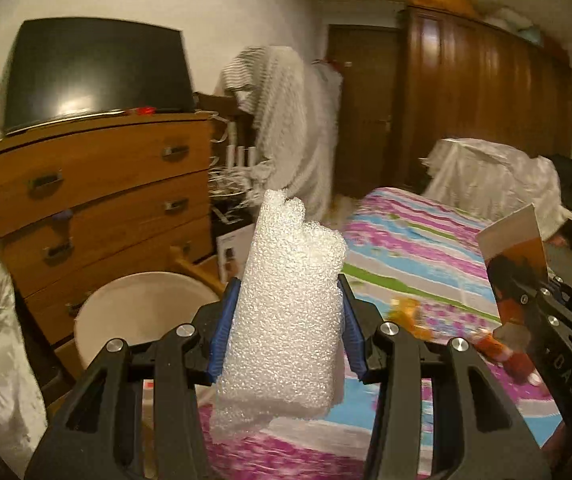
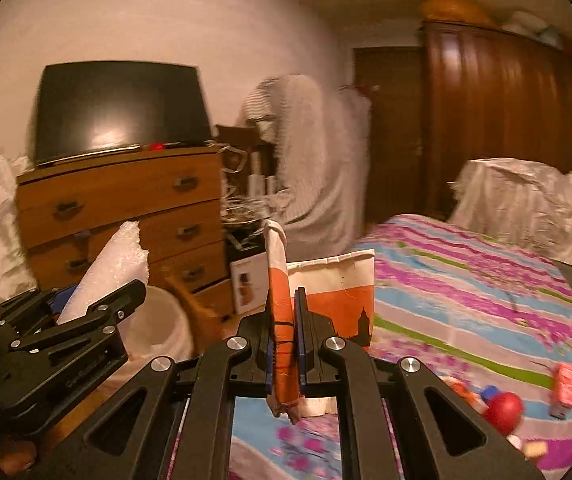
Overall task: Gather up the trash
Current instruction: 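Lift the foam roll and carton and carry both toward the white basin, then open both tools to drop the foam roll and carton into the basin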
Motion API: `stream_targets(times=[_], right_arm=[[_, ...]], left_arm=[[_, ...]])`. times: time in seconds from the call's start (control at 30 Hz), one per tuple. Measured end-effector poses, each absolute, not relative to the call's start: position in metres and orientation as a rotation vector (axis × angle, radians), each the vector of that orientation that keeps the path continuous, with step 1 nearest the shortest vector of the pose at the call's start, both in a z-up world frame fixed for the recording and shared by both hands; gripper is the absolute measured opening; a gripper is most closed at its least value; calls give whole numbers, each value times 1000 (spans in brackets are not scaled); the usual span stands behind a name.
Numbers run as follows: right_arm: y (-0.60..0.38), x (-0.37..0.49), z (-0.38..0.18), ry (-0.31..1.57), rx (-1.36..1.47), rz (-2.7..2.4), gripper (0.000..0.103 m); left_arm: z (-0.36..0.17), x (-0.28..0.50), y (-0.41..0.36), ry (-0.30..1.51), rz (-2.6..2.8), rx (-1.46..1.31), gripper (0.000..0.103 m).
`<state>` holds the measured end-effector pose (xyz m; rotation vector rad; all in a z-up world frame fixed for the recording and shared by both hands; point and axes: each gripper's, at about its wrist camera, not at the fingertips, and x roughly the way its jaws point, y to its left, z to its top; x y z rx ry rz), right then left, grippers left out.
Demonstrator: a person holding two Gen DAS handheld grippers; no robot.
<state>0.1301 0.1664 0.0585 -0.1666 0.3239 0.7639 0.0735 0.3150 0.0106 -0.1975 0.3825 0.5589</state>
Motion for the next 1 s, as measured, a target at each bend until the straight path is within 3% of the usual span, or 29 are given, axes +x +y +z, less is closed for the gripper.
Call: stream_targets(times=[0.53,1.0], right_arm=[[372,148,64,471,-278,1016,9],[512,203,-12,929,-397,1175,9]], left_arm=[[0,51,439,476,706,-279,45],[-46,56,535,640,668,-416,45]])
